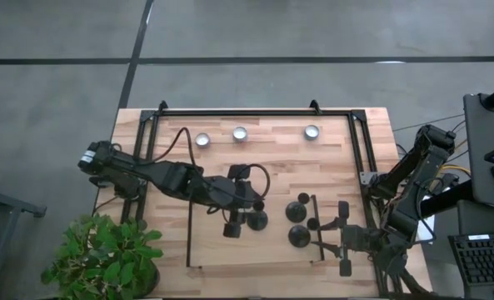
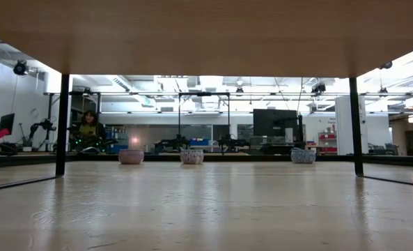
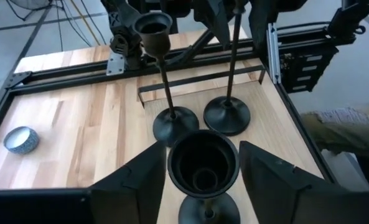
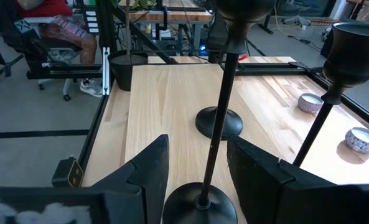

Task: Pick & Place candle stick holders
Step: Put the candle holder on the shelf

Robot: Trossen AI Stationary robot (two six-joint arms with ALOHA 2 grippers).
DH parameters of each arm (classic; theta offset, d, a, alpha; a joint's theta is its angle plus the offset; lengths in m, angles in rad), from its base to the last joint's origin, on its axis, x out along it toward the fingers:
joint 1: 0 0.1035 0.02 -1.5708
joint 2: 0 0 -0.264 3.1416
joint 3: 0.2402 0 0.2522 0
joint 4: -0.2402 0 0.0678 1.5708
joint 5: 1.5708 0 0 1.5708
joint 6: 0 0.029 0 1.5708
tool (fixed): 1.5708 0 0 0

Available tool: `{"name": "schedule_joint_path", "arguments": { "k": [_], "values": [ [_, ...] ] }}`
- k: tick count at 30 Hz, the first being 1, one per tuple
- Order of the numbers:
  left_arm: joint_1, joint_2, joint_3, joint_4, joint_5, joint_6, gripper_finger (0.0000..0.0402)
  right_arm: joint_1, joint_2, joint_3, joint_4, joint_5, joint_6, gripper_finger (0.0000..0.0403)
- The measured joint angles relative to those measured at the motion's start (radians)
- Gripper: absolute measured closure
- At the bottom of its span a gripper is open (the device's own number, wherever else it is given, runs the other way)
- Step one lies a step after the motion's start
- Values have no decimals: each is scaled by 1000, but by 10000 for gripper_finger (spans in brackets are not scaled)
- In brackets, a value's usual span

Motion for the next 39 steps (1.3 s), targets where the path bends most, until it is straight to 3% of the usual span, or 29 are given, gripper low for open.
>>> {"name": "schedule_joint_path", "arguments": {
  "k": [11, 17, 22, 28, 39],
  "values": [
    [-4, -69, 20, -28, -9, -4, 177, 5, 0, -2, 0, -29, 3, 234],
    [-9, -119, 4, -230, -31, -125, 178, 12, 0, -2, 0, -29, 3, 241],
    [-10, -107, -78, -234, -73, -187, 194, 11, 0, -2, 0, -29, 3, 249],
    [-12, -100, -212, -168, -46, -222, 245, 11, 0, -2, 0, -29, 3, 258],
    [-23, -100, -407, 104, -21, -259, 392, 11, 0, -2, 0, -26, -1, 271]
  ]
}}
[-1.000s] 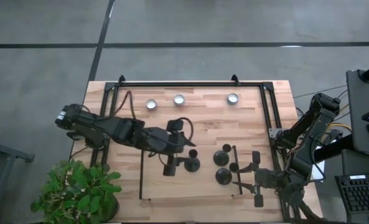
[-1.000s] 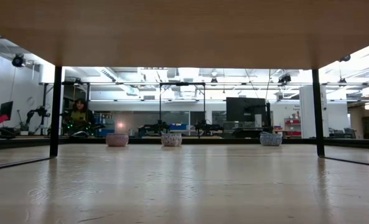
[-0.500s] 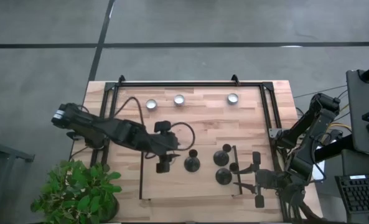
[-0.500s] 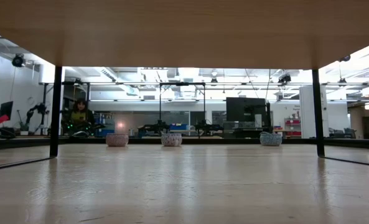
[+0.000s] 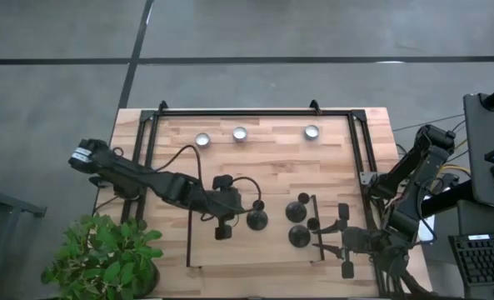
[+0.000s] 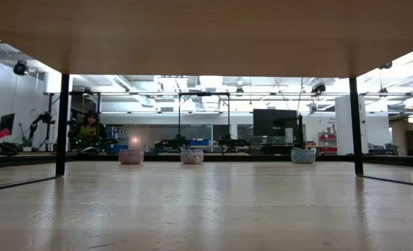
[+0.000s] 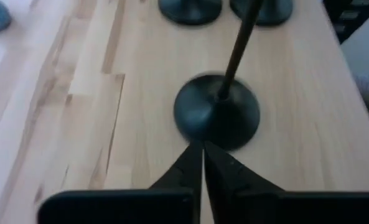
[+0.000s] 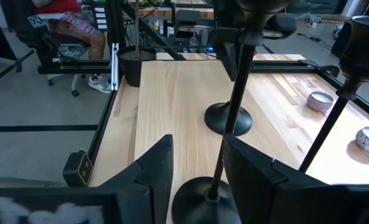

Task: Pick & Place candle stick holders
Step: Put the candle holder on the shelf

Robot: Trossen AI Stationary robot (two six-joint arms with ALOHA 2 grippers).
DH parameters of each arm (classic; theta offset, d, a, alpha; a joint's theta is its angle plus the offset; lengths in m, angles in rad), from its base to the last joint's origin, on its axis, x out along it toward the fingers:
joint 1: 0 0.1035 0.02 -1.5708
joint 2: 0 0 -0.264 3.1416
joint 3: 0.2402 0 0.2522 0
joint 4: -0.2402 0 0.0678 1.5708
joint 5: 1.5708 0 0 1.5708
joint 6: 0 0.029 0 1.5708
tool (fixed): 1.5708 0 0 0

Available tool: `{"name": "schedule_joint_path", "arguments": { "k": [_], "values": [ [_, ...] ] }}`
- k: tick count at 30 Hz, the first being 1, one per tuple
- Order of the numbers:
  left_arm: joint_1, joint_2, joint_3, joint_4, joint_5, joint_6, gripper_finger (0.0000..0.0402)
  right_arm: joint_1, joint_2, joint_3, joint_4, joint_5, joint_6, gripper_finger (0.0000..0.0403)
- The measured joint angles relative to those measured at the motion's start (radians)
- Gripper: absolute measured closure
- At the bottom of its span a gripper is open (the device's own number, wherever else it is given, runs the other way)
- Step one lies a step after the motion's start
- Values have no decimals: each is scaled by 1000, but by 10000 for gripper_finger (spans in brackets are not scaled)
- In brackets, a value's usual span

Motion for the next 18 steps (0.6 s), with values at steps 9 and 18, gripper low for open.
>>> {"name": "schedule_joint_path", "arguments": {
  "k": [9, 18],
  "values": [
    [-1, 0, -42, 54, 30, -7, 400, 0, 0, 0, 0, 0, 0, 272],
    [-3, 63, -41, 58, 67, -28, 399, 0, 0, -1, 0, 0, 0, 275]
  ]
}}
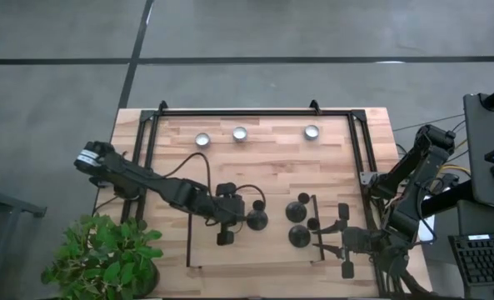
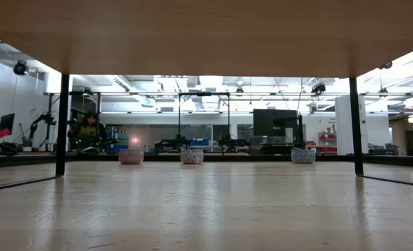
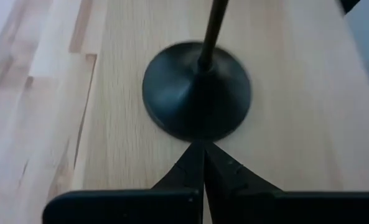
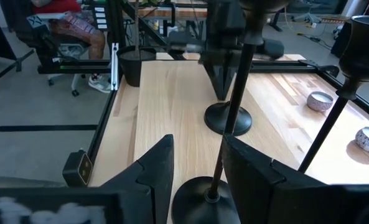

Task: Pick & Place candle stick holders
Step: Put the candle holder on the shelf

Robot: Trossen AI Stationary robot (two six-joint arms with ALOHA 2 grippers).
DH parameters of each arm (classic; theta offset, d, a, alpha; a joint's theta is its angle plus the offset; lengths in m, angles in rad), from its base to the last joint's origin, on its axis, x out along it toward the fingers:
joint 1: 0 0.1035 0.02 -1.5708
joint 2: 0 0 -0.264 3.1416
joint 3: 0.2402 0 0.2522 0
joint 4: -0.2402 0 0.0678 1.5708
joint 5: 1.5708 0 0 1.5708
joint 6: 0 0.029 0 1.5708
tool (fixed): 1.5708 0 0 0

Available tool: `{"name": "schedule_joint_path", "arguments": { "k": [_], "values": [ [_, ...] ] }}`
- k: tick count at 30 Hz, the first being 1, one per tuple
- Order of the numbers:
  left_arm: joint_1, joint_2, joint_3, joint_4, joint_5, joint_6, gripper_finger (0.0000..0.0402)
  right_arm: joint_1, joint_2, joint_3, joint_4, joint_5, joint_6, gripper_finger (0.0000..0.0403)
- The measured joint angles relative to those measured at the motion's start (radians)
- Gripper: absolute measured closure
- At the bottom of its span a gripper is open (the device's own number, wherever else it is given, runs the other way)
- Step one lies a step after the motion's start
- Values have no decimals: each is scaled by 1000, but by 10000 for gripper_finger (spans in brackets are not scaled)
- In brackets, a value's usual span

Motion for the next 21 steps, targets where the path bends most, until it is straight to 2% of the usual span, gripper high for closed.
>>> {"name": "schedule_joint_path", "arguments": {
  "k": [12, 21],
  "values": [
    [0, 23, 0, 53, -3, -8, 401, 0, 0, -2, 0, 0, 0, 293],
    [1, 58, 0, 123, -3, 8, 400, 0, 0, -3, 0, 0, 2, 293]
  ]
}}
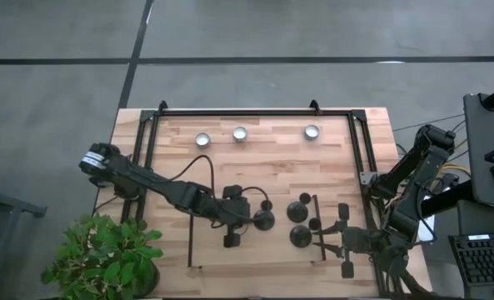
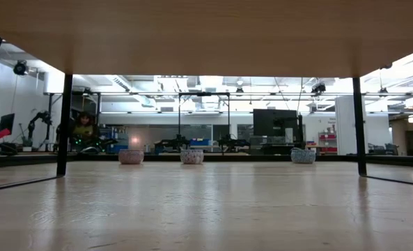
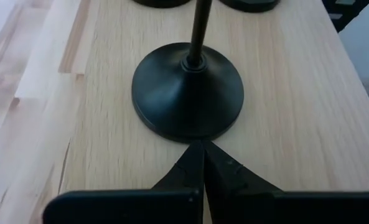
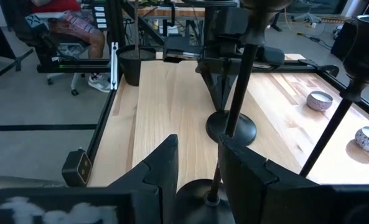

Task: Pick & Place candle stick holders
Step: Put the candle holder on the shelf

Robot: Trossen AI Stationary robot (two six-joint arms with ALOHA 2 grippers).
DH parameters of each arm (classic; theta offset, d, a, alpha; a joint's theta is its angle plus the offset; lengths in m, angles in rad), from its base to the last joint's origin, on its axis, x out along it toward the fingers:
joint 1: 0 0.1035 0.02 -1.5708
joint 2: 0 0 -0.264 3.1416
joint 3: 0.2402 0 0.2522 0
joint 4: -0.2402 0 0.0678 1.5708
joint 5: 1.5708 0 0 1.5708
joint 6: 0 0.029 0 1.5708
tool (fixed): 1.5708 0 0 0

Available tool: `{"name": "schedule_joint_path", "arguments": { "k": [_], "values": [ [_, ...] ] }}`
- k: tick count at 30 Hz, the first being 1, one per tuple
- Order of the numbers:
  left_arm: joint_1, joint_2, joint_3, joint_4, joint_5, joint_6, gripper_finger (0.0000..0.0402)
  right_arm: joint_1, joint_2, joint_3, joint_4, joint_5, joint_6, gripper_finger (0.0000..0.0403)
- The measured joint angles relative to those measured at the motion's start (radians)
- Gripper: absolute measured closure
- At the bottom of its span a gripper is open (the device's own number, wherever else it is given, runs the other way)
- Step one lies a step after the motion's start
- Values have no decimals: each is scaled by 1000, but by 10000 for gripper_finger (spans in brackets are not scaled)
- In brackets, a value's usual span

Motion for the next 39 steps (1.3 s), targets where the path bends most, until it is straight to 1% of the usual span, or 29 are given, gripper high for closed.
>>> {"name": "schedule_joint_path", "arguments": {
  "k": [9, 12, 19, 23, 29, 34, 39],
  "values": [
    [0, 21, 0, 73, 0, 9, 400, 0, 0, 0, 0, 0, 2, 283],
    [1, 24, 0, 95, -19, 12, 400, 0, 0, 0, 0, 0, 1, 282],
    [3, 25, 0, 147, -27, 35, 400, 0, 0, -1, 0, 0, 1, 292],
    [5, 16, 0, 111, -27, 38, 401, 0, 0, -1, 0, 0, 2, 300],
    [1, -2, 0, 147, -69, 33, 401, 0, 0, -3, 0, 0, -1, 309],
    [10, 2, 0, 185, -134, 8, 394, 0, 0, -3, 0, 0, 1, 312],
    [12, 2, 0, 201, -130, 6, 391, 0, 1, -3, 0, 0, 1, 306]
  ]
}}
